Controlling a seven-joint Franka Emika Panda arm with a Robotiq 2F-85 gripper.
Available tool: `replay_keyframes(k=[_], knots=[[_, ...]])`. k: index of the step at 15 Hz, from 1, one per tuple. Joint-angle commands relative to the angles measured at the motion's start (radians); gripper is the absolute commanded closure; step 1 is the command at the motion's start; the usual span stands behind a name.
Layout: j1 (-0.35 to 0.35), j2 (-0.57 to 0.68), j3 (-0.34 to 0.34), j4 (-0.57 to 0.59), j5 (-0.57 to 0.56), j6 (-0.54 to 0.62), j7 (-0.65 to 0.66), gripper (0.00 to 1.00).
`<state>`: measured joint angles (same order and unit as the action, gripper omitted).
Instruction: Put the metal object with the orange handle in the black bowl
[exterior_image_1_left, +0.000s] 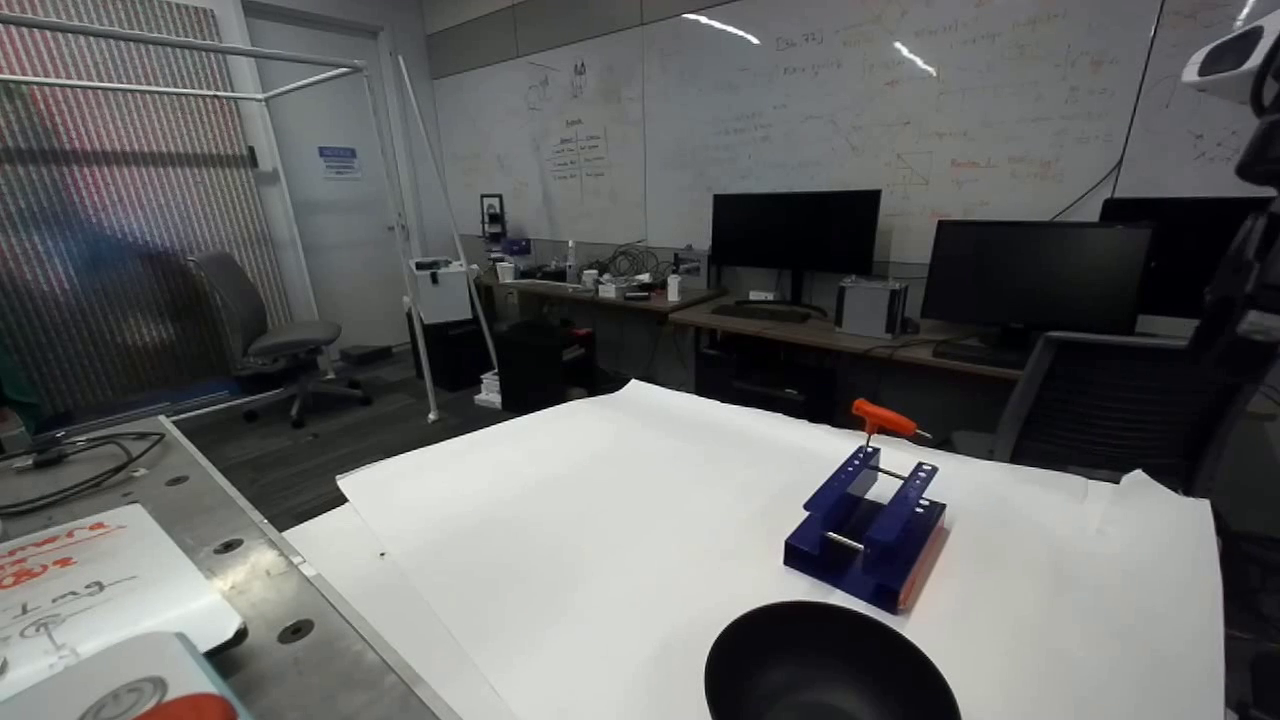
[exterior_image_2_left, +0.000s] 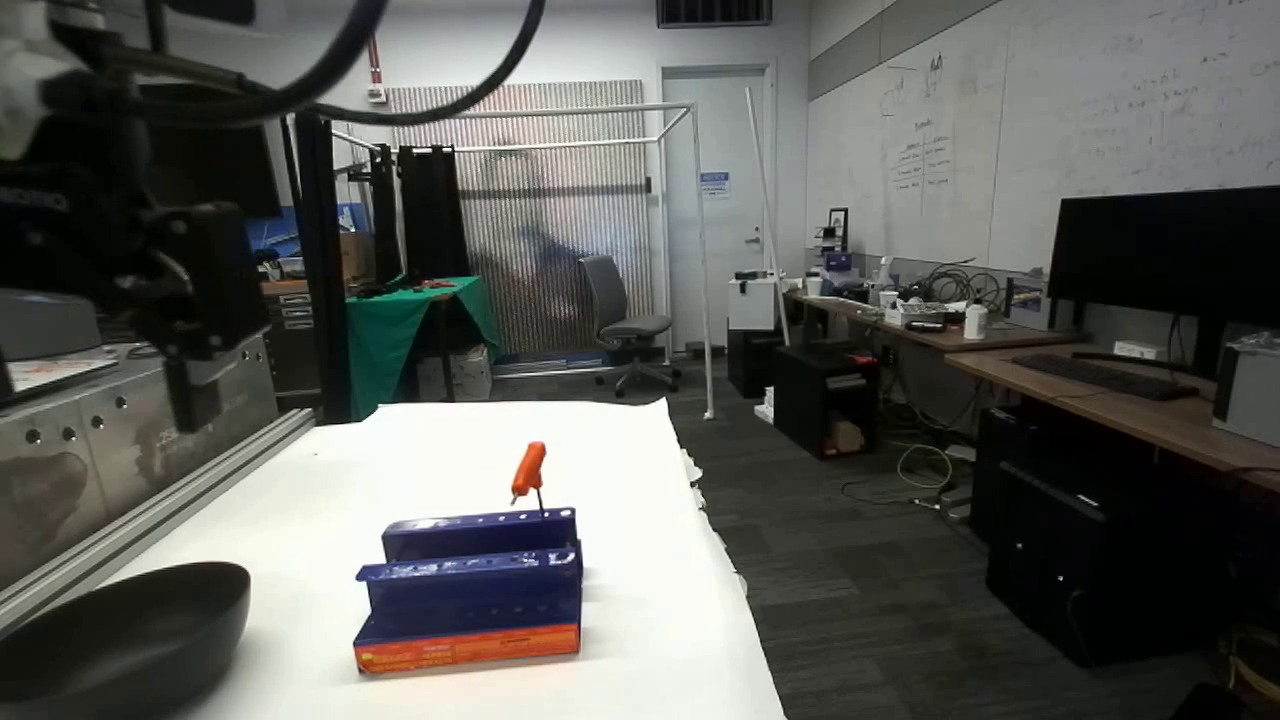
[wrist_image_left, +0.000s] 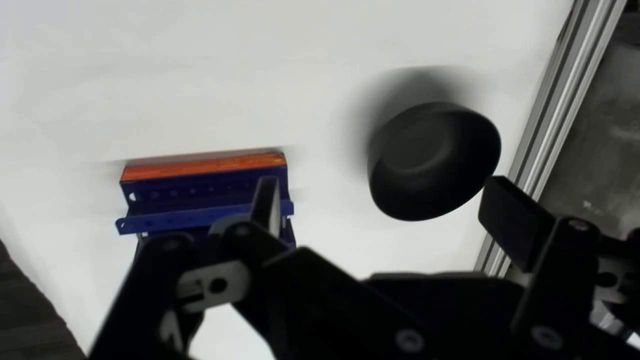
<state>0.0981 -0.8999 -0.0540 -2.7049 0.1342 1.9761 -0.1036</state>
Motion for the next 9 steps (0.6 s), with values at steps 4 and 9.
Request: replay_keyframes(k=[4, 9], knots=[[-0.1, 0.376, 0.005, 0.262, -0.091, 0.18, 0.041, 0.0], [-0.148, 0.665, -0.016, 0.476, -0.093, 0.185, 0.078, 0.0]])
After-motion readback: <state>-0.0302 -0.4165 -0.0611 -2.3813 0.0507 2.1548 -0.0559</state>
